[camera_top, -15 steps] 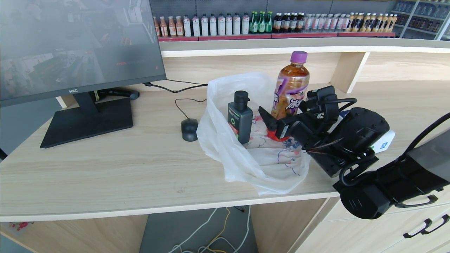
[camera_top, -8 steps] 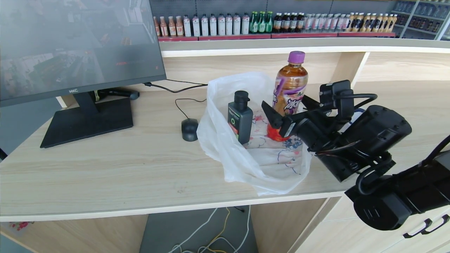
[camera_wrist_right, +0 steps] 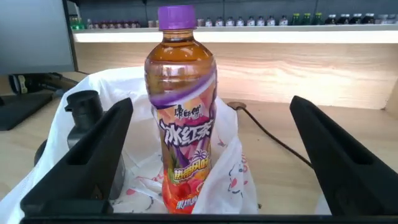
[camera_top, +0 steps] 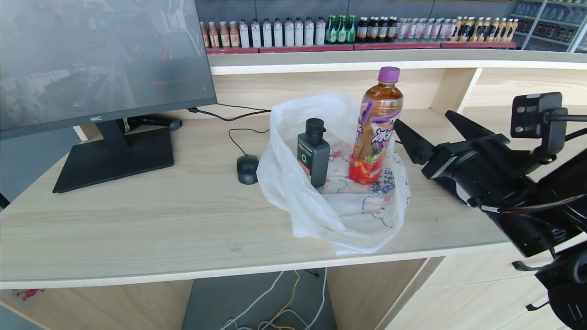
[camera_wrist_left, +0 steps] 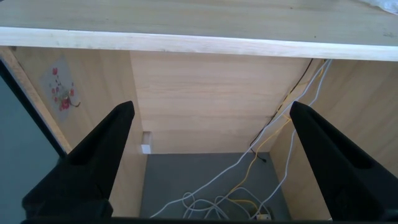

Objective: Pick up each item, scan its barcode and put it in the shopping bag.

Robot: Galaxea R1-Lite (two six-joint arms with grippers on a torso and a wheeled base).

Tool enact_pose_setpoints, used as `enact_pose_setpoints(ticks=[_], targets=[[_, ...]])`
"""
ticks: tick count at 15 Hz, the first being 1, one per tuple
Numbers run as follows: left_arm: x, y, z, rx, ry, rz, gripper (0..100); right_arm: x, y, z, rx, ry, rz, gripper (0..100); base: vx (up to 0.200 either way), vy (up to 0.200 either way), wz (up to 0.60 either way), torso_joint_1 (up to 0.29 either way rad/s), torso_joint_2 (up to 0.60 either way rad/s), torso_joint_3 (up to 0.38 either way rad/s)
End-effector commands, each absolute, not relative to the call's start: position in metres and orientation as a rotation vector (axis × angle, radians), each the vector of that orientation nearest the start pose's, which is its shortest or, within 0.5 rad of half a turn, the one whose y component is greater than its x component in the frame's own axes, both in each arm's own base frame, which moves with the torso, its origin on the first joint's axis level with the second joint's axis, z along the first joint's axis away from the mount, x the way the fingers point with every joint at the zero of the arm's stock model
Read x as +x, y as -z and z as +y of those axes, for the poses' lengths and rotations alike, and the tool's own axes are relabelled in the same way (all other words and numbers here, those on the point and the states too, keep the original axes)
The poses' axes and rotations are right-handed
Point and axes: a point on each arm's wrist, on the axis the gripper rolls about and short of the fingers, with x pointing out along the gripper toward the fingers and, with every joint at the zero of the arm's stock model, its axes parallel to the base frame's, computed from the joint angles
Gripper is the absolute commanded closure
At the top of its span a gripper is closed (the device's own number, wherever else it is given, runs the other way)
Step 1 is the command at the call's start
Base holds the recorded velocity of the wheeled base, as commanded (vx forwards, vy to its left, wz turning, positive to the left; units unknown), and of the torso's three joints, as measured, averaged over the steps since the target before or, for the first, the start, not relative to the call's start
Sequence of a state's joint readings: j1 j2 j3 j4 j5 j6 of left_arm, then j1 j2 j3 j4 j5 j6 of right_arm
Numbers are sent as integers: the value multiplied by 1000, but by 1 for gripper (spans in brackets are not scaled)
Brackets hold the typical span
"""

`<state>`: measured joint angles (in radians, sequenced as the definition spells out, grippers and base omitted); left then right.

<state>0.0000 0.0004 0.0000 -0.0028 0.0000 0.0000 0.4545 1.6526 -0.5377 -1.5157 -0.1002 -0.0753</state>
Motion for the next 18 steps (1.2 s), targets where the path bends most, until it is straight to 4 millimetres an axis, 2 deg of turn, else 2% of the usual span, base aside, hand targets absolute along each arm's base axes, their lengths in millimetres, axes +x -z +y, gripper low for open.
enact_pose_setpoints(ticks=[1, 4, 6, 8, 13, 16, 18], targets=[[-23, -76, 0, 0, 0, -3, 0, 173, -215, 78, 38, -315, -425, 0, 0, 0, 0, 0, 0, 0], [-23, -76, 0, 2, 0, -3, 0, 109, -186, 46, 80, -285, -384, 0, 0, 0, 0, 0, 0, 0], [-23, -76, 0, 5, 0, -3, 0, 93, -187, 37, 142, -193, -391, 0, 0, 0, 0, 0, 0, 0], [-23, -76, 0, 5, 0, -3, 0, 74, -178, 28, 154, -189, -306, 0, 0, 0, 0, 0, 0, 0], [-23, -76, 0, 5, 0, -3, 0, 15, -124, 3, 43, -266, -48, 0, 0, 0, 0, 0, 0, 0], [-23, -76, 0, 5, 0, -3, 0, -5, -98, -6, -21, -305, 0, 0, 0, 0, 0, 0, 0, 0], [-23, -76, 0, 5, 0, -3, 0, -17, -82, -10, -72, -393, -11, 0, 0, 0, 0, 0, 0, 0]])
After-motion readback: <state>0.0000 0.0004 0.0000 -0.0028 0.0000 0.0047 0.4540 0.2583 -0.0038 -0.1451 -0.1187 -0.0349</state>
